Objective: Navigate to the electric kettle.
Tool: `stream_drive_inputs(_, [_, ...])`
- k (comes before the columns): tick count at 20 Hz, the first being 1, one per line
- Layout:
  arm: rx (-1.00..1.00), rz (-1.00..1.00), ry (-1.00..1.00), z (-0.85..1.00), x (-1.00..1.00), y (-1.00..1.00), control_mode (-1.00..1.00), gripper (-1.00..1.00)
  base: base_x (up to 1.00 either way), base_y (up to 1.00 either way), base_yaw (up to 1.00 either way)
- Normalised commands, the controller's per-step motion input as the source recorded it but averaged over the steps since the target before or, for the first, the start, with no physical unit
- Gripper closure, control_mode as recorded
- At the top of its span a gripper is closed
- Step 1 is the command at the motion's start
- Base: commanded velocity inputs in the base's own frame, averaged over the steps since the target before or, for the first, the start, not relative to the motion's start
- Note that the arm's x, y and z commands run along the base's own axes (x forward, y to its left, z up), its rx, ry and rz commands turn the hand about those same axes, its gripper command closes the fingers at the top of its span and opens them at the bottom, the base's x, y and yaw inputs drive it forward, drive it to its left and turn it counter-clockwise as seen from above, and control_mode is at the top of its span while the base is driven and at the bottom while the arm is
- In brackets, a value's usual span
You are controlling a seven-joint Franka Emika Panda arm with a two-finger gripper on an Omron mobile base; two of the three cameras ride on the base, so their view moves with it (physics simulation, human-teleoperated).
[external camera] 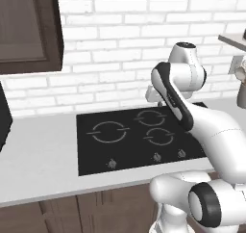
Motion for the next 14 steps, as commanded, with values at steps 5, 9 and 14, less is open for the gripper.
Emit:
stream_drive_inputs(5, [0.00,0.00,0.00,0.00,0.00,0.00,1.00,-1.00,-0.22,0.00,0.00])
stream_drive_inputs(9, [0.00,0.00,0.00,0.00,0.00,0.00,1.00,-1.00,-0.18,0.00,-0.09])
stream_drive_inputs(14, [0.00,0.00,0.00,0.00,0.00,0.00,1.00,-1.00,0.00,0.01,-0.44])
